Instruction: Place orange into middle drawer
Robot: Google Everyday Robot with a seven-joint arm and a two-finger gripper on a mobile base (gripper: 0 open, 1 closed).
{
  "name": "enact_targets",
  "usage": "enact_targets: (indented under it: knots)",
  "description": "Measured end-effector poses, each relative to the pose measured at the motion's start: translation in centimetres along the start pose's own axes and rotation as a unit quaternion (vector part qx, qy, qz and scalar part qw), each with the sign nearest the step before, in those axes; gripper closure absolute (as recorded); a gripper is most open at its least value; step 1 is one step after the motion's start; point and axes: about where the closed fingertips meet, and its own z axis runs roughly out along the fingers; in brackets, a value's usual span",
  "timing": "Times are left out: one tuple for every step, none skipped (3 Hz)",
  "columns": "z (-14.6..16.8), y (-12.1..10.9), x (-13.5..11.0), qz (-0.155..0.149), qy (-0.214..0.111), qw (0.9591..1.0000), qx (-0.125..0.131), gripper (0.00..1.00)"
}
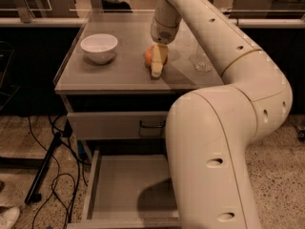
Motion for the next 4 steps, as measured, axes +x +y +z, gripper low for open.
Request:
enact_targets:
  knots:
    - [0.1,-0.02,-0.02,0.0,0.0,1.0,0.0,0.0]
    - [0.1,-0.02,-0.02,0.0,0.0,1.0,0.0,0.18]
    - [0.11,-0.02,-0.02,0.0,0.0,1.0,0.0,0.41]
    - [0.11,-0.02,-0.02,0.0,0.0,1.0,0.0,0.64]
